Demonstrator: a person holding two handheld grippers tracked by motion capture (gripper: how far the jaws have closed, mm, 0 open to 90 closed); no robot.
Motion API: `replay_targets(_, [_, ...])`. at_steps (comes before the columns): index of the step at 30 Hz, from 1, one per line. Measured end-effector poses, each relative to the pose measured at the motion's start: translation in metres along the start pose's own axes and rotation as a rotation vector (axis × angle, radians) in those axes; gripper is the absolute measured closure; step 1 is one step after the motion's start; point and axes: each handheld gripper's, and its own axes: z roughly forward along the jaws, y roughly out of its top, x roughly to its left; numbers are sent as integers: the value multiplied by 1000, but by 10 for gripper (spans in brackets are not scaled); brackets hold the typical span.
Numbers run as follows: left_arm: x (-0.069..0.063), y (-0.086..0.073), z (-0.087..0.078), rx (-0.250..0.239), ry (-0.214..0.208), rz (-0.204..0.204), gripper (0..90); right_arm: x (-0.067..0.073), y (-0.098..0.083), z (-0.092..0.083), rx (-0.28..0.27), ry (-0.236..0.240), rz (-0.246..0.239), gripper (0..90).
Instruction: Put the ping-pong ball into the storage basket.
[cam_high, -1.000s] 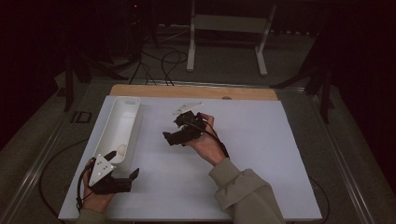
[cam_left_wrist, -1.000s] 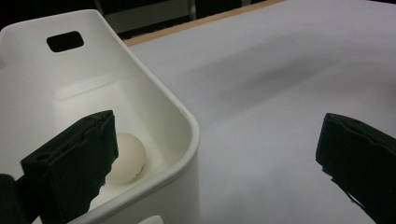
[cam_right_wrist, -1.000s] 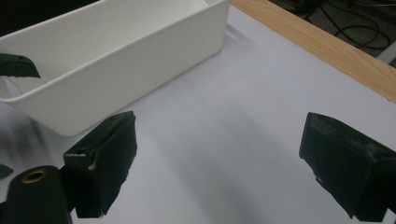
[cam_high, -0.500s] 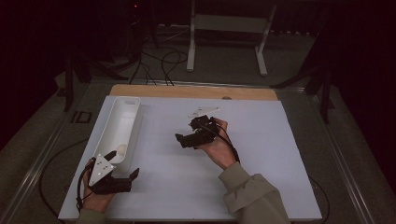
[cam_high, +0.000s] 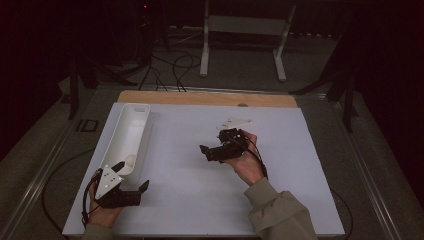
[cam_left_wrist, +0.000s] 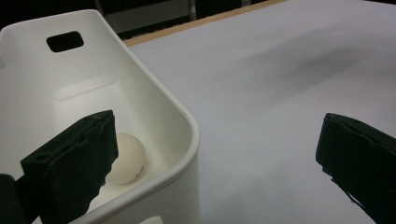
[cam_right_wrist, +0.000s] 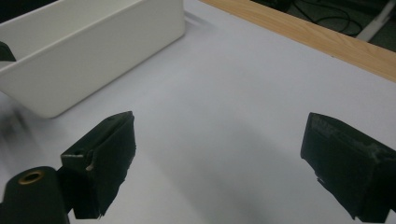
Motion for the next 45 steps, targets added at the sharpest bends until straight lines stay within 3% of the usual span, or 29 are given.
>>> replay_targets(12, [0, 0, 0, -1, -1, 0, 0, -13, -21, -14, -25, -17, 46, 92])
replay_targets(21, [0, 0, 0, -1, 0, -1, 0, -25, -34, -28, -54, -49, 75, 91])
replay_targets(33, [-1, 0, 0, 0, 3, 0, 0, -46, -68, -55, -97, -109, 110, 92])
replay_targets(40, [0, 0, 0, -5, 1, -6, 0, -58, -91, -67, -128, -160, 93, 93])
replay_targets(45, [0, 0, 0, -15, -3, -19, 0, -63, -109, -77, -171, -169, 79, 95])
